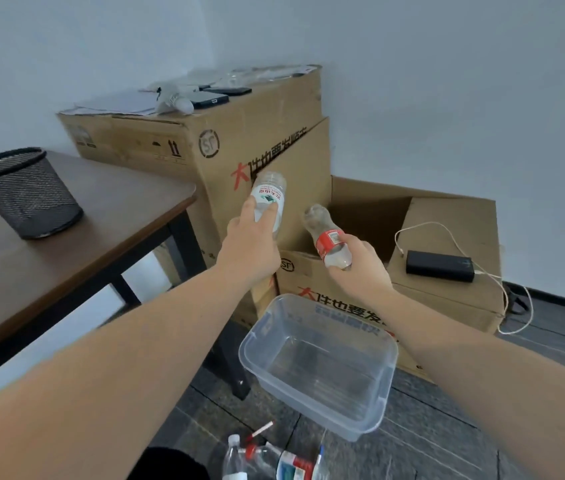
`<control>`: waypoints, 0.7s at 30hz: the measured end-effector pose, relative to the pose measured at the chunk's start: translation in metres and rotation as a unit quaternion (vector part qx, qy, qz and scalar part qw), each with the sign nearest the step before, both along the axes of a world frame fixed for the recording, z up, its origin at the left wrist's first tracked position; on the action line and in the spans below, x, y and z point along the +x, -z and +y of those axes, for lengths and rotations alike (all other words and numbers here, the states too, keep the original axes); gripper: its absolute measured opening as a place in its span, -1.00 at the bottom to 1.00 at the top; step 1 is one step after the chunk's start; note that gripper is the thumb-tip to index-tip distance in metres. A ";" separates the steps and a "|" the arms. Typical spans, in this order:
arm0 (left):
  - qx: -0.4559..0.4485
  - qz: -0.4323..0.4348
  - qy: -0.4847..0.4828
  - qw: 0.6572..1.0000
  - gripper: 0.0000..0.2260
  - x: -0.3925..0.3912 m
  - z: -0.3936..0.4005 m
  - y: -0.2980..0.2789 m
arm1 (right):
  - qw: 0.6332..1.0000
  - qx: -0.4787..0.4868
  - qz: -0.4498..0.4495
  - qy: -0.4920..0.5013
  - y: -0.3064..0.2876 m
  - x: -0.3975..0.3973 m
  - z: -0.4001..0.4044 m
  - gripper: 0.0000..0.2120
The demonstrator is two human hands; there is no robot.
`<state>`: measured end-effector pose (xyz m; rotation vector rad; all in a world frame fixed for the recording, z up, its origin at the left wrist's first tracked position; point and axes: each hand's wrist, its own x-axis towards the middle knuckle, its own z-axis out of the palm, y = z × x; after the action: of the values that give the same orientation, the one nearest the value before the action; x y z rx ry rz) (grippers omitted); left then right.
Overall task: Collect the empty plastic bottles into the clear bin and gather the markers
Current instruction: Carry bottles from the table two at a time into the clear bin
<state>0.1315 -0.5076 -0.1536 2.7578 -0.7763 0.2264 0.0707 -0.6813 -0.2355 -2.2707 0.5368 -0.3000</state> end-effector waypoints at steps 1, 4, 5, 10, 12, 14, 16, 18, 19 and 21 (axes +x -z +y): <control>0.006 0.013 0.002 1.000 -0.44 0.003 -0.003 0.010 | 1.000 -0.010 0.019 -0.006 0.009 0.002 -0.003 -0.36; 0.025 0.053 0.004 0.998 -0.44 0.014 -0.009 0.038 | 0.998 -0.013 0.067 -0.018 0.037 0.007 -0.008 -0.36; 0.031 0.061 0.007 0.998 -0.44 0.018 -0.011 0.046 | 0.997 0.005 0.072 -0.008 0.047 0.008 -0.010 -0.36; 0.042 0.098 0.016 0.994 -0.47 0.035 -0.011 0.085 | 0.989 0.032 0.140 -0.030 0.098 0.013 -0.017 -0.42; 0.051 0.112 0.019 0.992 -0.46 0.040 -0.009 0.100 | 0.984 0.031 0.171 -0.034 0.118 0.014 -0.018 -0.44; 0.075 0.137 0.009 0.988 -0.47 0.043 -0.007 0.113 | 0.978 0.033 0.201 -0.034 0.136 0.014 -0.020 -0.46; 0.099 0.166 0.001 0.981 -0.50 0.045 -0.006 0.125 | 0.973 0.024 0.228 -0.038 0.151 0.015 -0.022 -0.47; 0.119 0.192 -0.004 0.974 -0.51 0.046 -0.004 0.135 | 0.966 -0.004 0.253 -0.045 0.163 0.015 -0.023 -0.46; 0.126 0.202 -0.006 0.971 -0.51 0.047 -0.004 0.140 | 0.964 -0.014 0.260 -0.050 0.167 0.015 -0.023 -0.46; 0.135 0.220 -0.006 0.966 -0.49 0.048 -0.004 0.148 | 0.961 -0.020 0.268 -0.068 0.174 0.017 -0.024 -0.44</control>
<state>0.1793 -0.5120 -0.3014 2.8941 -0.7097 -0.5112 0.0877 -0.7057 -0.4093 -2.4106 0.6419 0.3903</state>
